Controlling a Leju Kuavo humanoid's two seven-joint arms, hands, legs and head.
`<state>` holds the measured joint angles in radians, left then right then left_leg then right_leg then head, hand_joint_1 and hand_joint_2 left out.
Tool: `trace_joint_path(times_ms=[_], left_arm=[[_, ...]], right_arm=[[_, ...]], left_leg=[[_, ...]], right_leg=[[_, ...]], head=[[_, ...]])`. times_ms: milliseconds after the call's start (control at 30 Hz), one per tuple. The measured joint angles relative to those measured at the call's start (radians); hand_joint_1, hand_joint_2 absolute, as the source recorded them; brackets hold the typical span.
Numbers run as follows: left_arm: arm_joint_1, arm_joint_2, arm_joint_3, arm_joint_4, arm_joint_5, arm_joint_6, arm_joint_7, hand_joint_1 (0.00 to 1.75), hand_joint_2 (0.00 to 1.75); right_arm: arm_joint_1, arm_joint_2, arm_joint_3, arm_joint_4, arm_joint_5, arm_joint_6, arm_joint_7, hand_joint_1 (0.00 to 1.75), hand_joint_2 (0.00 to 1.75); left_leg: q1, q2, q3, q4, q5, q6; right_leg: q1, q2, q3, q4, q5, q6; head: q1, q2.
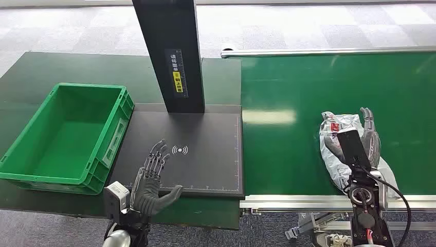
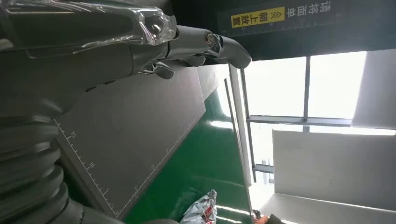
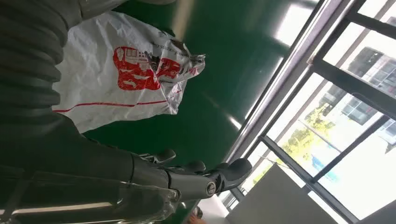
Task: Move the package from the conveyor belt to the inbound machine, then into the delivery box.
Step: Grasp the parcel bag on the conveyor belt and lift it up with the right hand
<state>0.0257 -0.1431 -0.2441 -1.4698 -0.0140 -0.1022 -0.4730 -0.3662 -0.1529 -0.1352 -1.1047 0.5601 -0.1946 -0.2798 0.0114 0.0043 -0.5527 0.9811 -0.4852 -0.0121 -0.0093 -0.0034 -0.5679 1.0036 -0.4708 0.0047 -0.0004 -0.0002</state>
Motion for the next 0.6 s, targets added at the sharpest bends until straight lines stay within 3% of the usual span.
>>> trace_joint_path(times_ms=[67,200,400,500,600], left_arm=[[0.000,0.000,0.000,0.000,0.007,0.000,-0.002,0.00,1.75],[0.002,0.002,0.001,0.000,0.027,-0.002,-0.010,0.00,1.75],[-0.012,0.003,0.001,0.015,0.031,-0.009,-0.016,0.00,1.75],[-0.018,0.003,0.000,0.028,0.025,-0.003,-0.022,0.00,1.75],[-0.023,0.003,0.000,0.040,0.025,-0.002,-0.027,0.00,1.75]], right_arm=[[-0.021,-0.015,0.000,0.034,0.028,0.010,0.026,0.00,1.75],[-0.137,-0.097,0.009,0.217,0.175,0.064,0.145,0.00,1.75],[-0.293,-0.216,0.095,0.522,0.357,0.331,0.329,0.00,1.75],[-0.314,-0.255,0.152,0.616,0.396,0.491,0.345,0.00,1.75],[-0.324,-0.279,0.189,0.671,0.400,0.546,0.329,0.00,1.75]], left_leg=[[0.000,0.000,0.000,0.000,0.000,0.000],[0.000,-0.001,-0.001,0.000,0.000,0.000],[0.000,-0.003,-0.001,0.001,0.000,0.000],[0.000,-0.003,-0.001,0.001,0.000,0.000],[0.000,-0.003,-0.001,0.001,0.000,0.000]], right_leg=[[0.000,0.000,0.000,0.000,0.000,0.000],[0.000,0.000,0.000,0.000,0.000,0.000],[-0.001,-0.001,0.000,0.000,0.001,0.001],[-0.001,-0.001,0.000,0.000,0.000,0.001],[-0.001,-0.001,-0.001,0.000,0.000,0.001]], head=[[0.000,0.000],[0.000,0.000],[0.000,0.000],[0.000,0.000],[0.000,0.000]])
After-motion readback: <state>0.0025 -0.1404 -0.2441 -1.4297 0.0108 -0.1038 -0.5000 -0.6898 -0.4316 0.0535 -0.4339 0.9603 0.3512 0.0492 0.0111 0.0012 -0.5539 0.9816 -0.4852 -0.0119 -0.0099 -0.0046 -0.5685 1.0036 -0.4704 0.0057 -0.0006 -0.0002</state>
